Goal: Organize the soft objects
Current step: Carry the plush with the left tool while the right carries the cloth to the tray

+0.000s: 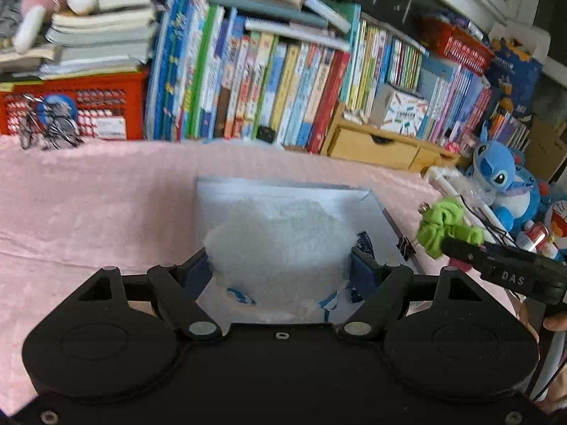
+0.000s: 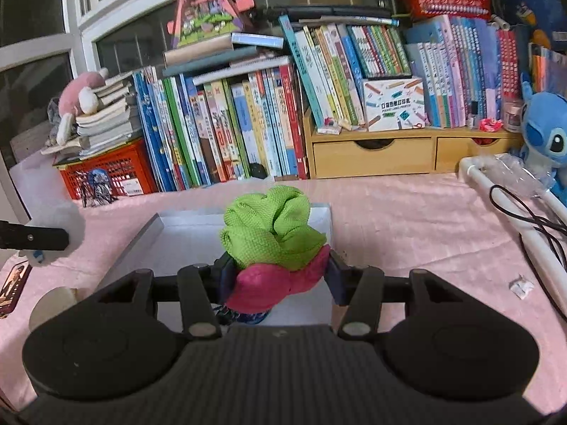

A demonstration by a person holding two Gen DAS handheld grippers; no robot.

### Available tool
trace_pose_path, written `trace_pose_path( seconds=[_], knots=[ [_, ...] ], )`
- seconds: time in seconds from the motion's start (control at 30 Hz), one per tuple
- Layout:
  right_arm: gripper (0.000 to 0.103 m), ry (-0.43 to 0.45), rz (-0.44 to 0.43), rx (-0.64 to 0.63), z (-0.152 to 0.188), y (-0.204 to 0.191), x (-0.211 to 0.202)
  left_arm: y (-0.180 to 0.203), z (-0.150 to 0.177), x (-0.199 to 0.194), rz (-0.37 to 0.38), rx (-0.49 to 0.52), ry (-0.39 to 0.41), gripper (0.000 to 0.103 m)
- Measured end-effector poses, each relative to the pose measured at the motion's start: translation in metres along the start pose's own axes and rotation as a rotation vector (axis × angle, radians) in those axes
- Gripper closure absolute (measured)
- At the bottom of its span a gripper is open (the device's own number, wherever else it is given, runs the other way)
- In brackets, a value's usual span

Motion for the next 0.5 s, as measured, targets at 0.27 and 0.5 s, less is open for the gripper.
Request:
trace_pose_path(
  seconds=[0.27, 0.5],
  knots=[
    [0.047, -0.133, -0.021, 0.007, -0.012, -0.010, 0.040, -0.007, -0.016, 0.056, -0.028, -0.071, -0.123, 0.025],
    [0.047, -0.211, -0.012, -0.016, -0.005, -0.018, 0.065, -0.010, -0.023, 0.094, -0.072, -0.086, -0.201, 0.025]
  ],
)
Point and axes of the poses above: each gripper's, at about its wrist camera, not at the fingertips, and x roughly the way its jaws point, y to its right, z to its underside, the point moved 4 cm from there along x, roughly the way its jaws point, and after that the axes turned 7 degrees about z, right-handed, at the moved point
